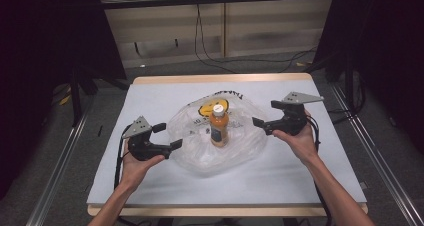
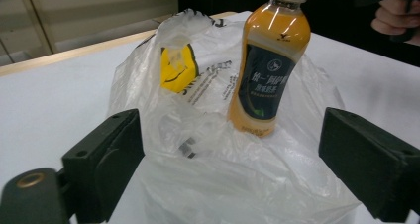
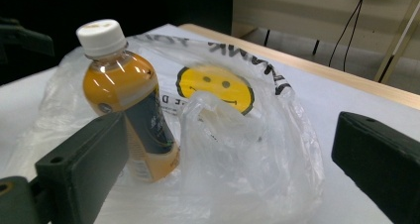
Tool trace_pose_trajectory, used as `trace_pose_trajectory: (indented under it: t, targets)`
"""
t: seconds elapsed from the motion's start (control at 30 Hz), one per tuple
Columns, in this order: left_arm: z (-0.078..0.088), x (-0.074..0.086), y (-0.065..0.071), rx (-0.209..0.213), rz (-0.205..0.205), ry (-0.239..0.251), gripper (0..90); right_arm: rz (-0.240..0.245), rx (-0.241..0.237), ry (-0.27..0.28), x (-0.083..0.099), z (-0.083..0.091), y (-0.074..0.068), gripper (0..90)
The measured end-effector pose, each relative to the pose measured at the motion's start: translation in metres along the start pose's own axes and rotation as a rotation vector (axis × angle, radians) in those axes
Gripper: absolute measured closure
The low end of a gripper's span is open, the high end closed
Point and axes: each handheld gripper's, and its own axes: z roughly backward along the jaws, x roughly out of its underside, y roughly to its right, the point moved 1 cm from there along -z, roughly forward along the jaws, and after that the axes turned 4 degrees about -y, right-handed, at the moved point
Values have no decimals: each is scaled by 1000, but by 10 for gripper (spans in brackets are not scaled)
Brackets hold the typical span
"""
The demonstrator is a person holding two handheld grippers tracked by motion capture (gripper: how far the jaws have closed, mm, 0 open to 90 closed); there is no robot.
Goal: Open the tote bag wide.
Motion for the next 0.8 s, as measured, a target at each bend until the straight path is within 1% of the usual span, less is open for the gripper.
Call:
trace_pose_trajectory:
  t: [0.03, 0.07, 0.1, 0.13, 0.17, 0.2, 0.23, 0.27, 0.3, 0.33, 0.4, 0.43, 0.47, 0.53, 0.57, 0.6, 0.63, 0.67, 0.73, 0.77, 0.8]
  targets:
    - [1, 1, 0, -9, 1, -7, 81, -4, 4, 12, 3, 4, 0, 8]
    - [2, 2, 0, 1, 8, 1, 74, -1, 6, 21, 5, 7, 0, 4]
    - [4, 3, 0, -12, 6, -1, 66, 10, 23, 34, 8, 13, -1, 6]
    - [6, 4, 0, -22, 7, -5, 50, 7, 48, 40, 10, 17, -2, 6]
    - [8, 6, 0, -34, 4, -7, 38, -2, 57, 56, 13, 21, -3, 5]
    - [11, 9, 0, -38, 7, -10, 39, -3, 62, 67, 16, 26, -3, 5]
    - [13, 11, 0, -47, -1, -13, 39, -7, 65, 74, 18, 31, -5, 11]
    - [16, 14, 0, -57, 1, -13, 38, -16, 73, 83, 21, 37, -6, 16]
    - [19, 16, 0, -65, -7, -15, 37, -18, 69, 91, 24, 42, -7, 17]
    - [22, 18, 0, -58, 7, -9, 37, -32, 71, 94, 27, 46, -8, 17]
    - [27, 22, -1, -67, 19, 9, 27, -33, 79, 87, 32, 54, -10, 21]
    - [29, 24, 0, -62, 27, 6, 27, -36, 78, 83, 36, 57, -12, 26]
    - [29, 24, 0, -62, 27, 6, 28, -46, 69, 77, 39, 59, -13, 27]
    - [37, 32, 3, -79, 32, -7, 29, -42, 74, 68, 46, 63, -16, 31]
    - [41, 37, 4, -69, 40, -4, 29, -52, 74, 71, 49, 66, -18, 33]
    - [41, 37, 4, -69, 40, -4, 29, -52, 74, 71, 49, 66, -18, 33]
    - [43, 39, 4, -70, 31, -2, 29, -57, 73, 54, 56, 69, -20, 37]
    - [46, 41, 4, -62, 26, -2, 28, -50, 72, 35, 59, 70, -20, 37]
    - [51, 49, 5, -84, 26, 12, 28, -61, 69, 18, 67, 74, -22, 42]
    - [52, 53, 6, -97, 44, 14, 28, -70, 76, 15, 72, 77, -22, 43]
    - [54, 58, 5, -99, 49, 16, 28, -81, 81, 17, 75, 79, -22, 45]
